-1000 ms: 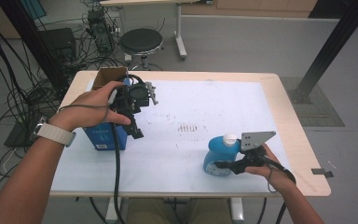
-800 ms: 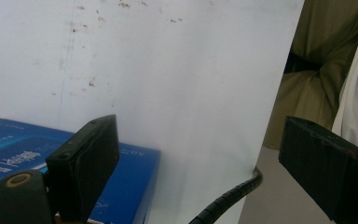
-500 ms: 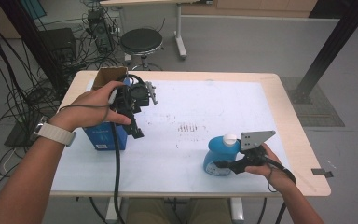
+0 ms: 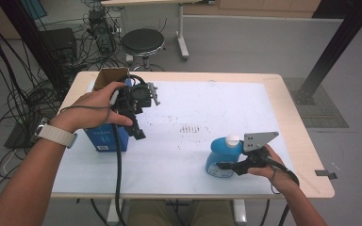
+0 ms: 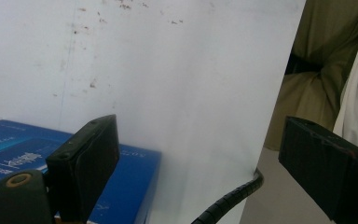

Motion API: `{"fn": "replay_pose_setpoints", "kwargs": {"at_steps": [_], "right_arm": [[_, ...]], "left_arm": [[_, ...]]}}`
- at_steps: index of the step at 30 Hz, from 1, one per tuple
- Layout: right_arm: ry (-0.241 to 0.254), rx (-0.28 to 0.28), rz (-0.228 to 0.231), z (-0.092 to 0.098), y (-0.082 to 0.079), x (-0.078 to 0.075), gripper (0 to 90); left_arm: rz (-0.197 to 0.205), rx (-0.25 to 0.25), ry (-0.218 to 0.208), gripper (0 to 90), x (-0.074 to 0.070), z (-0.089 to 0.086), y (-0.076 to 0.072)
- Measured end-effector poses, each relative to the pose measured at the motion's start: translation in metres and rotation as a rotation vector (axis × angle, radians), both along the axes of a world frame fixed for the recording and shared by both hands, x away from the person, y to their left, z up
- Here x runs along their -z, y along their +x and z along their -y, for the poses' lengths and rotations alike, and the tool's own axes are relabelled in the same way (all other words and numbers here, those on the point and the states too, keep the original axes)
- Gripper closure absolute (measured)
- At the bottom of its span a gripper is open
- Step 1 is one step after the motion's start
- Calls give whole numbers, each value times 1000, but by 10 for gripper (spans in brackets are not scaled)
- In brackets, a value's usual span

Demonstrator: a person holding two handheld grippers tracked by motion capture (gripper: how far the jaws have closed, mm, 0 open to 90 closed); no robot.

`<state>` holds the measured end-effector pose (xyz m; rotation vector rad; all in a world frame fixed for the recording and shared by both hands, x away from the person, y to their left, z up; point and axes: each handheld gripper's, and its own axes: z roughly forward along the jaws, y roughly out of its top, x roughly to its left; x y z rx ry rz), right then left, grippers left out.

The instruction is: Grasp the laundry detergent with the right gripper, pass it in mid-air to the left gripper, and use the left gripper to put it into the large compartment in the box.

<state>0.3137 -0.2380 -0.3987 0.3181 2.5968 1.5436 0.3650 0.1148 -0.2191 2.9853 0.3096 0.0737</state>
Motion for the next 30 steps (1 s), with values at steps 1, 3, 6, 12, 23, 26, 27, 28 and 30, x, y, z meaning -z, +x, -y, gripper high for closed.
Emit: {"fn": "replay_pose_setpoints", "kwargs": {"at_steps": [1,3,6,12,23,26,27,28,30], "right_arm": [[-1,0,0,0,0,0,447],[-1,-1,0,0,0,0,447],[-2,1,0,0,0,0,447],[-1,1,-1,0,0,0,447],[0,1,-6,0,1,0,445],[0,1,-7,0,1,0,444],[1,2,-8,0,1,0,444],[1,2,-8,0,1,0,443],[1,3,-9,0,1,0,443]], "left_arm": [[0,1,1,129,0,0,0],[1,2,0,128,0,0,0],[1,1,2,129,-1,0,0],[1,0,3,128,-2,0,-1],[7,-2,4,128,-3,0,-1],[7,0,4,128,-3,1,-1],[8,2,5,128,-3,1,-1],[8,3,6,128,-3,1,0],[8,3,5,128,-3,2,0]]}}
